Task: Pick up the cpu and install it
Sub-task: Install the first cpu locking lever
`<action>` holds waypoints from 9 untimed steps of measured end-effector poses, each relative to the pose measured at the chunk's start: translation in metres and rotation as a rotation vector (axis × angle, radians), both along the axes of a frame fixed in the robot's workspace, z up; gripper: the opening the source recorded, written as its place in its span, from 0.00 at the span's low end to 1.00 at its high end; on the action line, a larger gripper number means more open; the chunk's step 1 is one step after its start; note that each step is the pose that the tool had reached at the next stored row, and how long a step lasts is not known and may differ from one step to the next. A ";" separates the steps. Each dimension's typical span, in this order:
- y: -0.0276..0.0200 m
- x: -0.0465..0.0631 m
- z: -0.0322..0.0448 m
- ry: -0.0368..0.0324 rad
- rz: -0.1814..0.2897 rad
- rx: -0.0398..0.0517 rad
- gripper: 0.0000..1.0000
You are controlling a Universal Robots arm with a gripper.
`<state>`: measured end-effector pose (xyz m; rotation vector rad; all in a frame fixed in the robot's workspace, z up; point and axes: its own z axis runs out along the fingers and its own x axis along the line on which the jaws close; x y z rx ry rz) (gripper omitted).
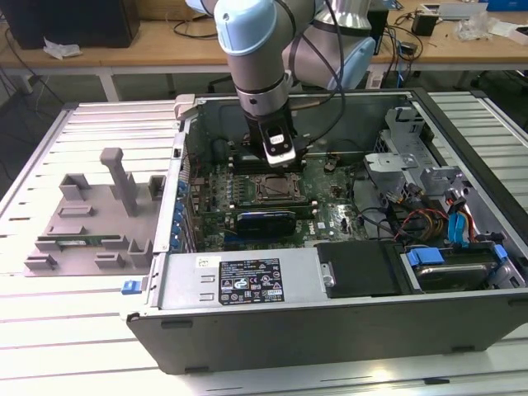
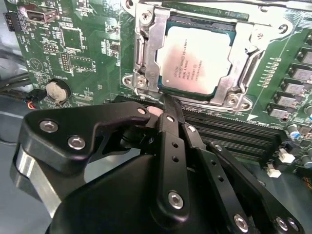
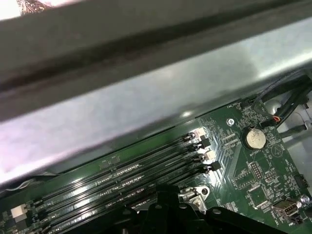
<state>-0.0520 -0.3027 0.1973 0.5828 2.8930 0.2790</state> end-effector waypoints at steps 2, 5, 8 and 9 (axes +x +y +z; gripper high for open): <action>-0.0001 0.002 0.0001 0.0002 0.000 -0.0004 0.11; -0.0001 0.006 0.0001 0.0001 0.000 0.0018 0.11; -0.0001 0.006 0.0022 0.0004 0.000 0.0028 0.11; -0.0001 0.006 0.0031 0.0003 0.000 0.0029 0.11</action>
